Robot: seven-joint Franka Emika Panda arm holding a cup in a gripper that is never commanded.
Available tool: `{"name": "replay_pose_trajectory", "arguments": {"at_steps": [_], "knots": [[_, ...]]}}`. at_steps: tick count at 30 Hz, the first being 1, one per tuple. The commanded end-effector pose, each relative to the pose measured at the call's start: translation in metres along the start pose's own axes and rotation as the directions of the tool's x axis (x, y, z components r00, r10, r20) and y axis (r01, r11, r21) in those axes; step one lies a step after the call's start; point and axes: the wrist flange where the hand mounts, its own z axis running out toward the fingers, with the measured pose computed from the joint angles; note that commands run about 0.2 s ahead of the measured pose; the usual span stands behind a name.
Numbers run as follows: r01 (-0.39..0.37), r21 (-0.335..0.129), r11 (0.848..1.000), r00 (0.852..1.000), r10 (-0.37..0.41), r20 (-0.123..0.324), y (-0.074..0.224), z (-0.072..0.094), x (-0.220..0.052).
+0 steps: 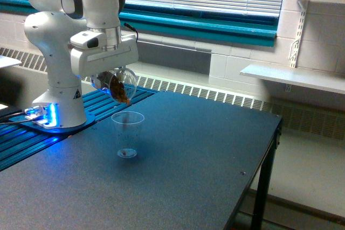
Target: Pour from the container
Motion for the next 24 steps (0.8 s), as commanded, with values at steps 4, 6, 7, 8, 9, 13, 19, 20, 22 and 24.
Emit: {"name": "replay_pose_trajectory", "arguments": {"at_steps": [4,6,7,8,9,13,19,20,22,24], "knots": [[-0.013,-0.019,1.0,0.999,0.013,0.035,-0.002,0.018,-0.012],[-0.009,-0.019,1.0,0.999,0.01,0.049,-0.004,0.021,-0.014],[-0.01,-0.018,1.0,0.999,0.011,0.052,-0.005,0.022,-0.015],[-0.012,-0.019,1.0,0.999,0.013,0.053,-0.006,0.023,-0.015],[-0.012,-0.019,1.0,0.998,0.013,0.054,-0.007,0.024,-0.015],[-0.012,-0.015,1.0,0.998,0.013,0.067,-0.01,0.029,-0.017],[-0.015,-0.014,1.0,0.997,0.016,0.072,-0.013,0.036,-0.018],[-0.016,-0.016,1.0,0.997,0.017,0.073,-0.013,0.037,-0.018],[-0.018,-0.018,1.0,0.997,0.019,0.075,-0.013,0.039,-0.018],[-0.02,-0.022,1.0,0.997,0.022,0.077,-0.013,0.042,-0.017]]}}
